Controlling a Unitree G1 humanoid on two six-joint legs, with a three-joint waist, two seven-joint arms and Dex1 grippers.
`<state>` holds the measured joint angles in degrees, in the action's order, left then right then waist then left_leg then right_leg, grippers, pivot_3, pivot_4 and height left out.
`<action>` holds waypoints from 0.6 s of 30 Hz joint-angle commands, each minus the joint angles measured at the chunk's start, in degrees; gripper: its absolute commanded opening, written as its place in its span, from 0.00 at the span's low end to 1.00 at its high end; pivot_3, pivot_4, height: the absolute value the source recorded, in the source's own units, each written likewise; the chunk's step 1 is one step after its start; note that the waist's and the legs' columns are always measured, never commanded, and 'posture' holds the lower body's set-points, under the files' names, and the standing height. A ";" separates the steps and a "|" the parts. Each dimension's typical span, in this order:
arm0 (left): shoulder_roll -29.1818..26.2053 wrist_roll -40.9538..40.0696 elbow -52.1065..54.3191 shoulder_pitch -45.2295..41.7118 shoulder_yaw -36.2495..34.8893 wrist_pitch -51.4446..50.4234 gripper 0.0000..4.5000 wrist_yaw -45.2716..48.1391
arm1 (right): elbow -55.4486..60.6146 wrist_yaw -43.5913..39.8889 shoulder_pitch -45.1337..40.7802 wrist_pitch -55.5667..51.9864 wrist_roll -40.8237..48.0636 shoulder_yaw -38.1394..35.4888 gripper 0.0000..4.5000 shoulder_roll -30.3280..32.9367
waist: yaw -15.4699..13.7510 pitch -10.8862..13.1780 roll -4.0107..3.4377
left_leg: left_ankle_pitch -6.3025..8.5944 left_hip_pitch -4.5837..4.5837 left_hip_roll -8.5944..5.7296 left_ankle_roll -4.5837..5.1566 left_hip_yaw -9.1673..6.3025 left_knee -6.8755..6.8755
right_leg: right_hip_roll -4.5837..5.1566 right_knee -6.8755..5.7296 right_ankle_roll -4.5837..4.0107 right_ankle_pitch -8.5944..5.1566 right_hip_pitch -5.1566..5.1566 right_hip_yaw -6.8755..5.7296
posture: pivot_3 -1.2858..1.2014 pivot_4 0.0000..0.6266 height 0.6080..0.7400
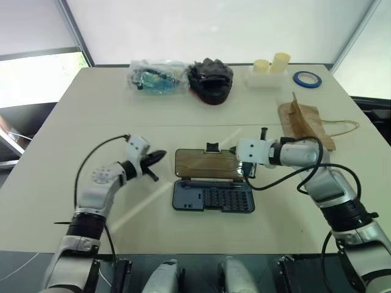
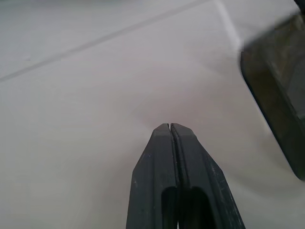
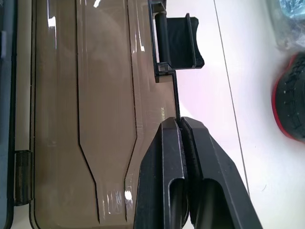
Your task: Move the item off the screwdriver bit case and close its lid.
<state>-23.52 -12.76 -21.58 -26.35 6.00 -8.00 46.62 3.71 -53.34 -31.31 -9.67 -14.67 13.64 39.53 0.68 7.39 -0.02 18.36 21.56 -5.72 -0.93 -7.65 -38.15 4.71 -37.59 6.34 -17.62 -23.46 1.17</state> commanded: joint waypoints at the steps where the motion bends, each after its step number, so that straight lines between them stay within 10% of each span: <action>1: 1.14 -1.10 -2.31 -2.87 -0.03 1.24 0.00 4.75 | 3.08 1.49 -0.88 -0.86 -0.01 -1.04 0.01 -0.29 | 0.02 0.00 0.00 | 0.00 0.00 0.00 0.00 0.00 -0.01 | 0.00 -0.01 0.00 0.00 0.00 0.00 | 0.52 0.24 1.00; 3: 2.42 -2.22 -5.02 -4.45 -1.05 1.13 0.00 6.21 | 3.65 1.64 -0.74 -1.35 0.04 -0.96 0.01 -0.46 | 0.08 0.00 0.00 | 0.00 0.00 0.00 0.00 0.00 -0.01 | 0.01 -0.02 0.00 0.00 -0.01 0.00 | 0.52 0.24 1.00; 12: 4.63 -3.02 -12.11 -8.82 -2.69 2.52 0.00 11.25 | 7.83 1.20 0.62 -4.02 1.08 -0.69 0.97 -0.31 | 0.00 0.02 0.03 | 0.00 0.02 -0.01 0.00 0.00 -0.03 | 0.01 -0.10 0.00 0.00 -0.06 -0.01 | 0.52 0.24 1.00; 18: 3.84 -6.33 -12.17 -12.06 -4.45 -2.17 0.00 17.45 | 18.96 -3.65 1.20 -28.38 17.20 -11.22 0.99 -1.56 | -0.01 0.04 0.07 | 0.00 0.21 -0.02 0.00 -0.04 -0.13 | 0.03 -0.19 0.00 0.00 -0.20 -0.03 | 0.52 0.24 1.00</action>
<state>-19.10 -16.91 -35.71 -37.08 3.00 -8.92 61.65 18.02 -55.88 -29.03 -31.67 -2.81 7.25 38.07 0.67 7.43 0.05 18.35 21.82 -5.75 -0.92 -7.70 -38.30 4.75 -37.84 6.34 -17.62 -23.70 1.14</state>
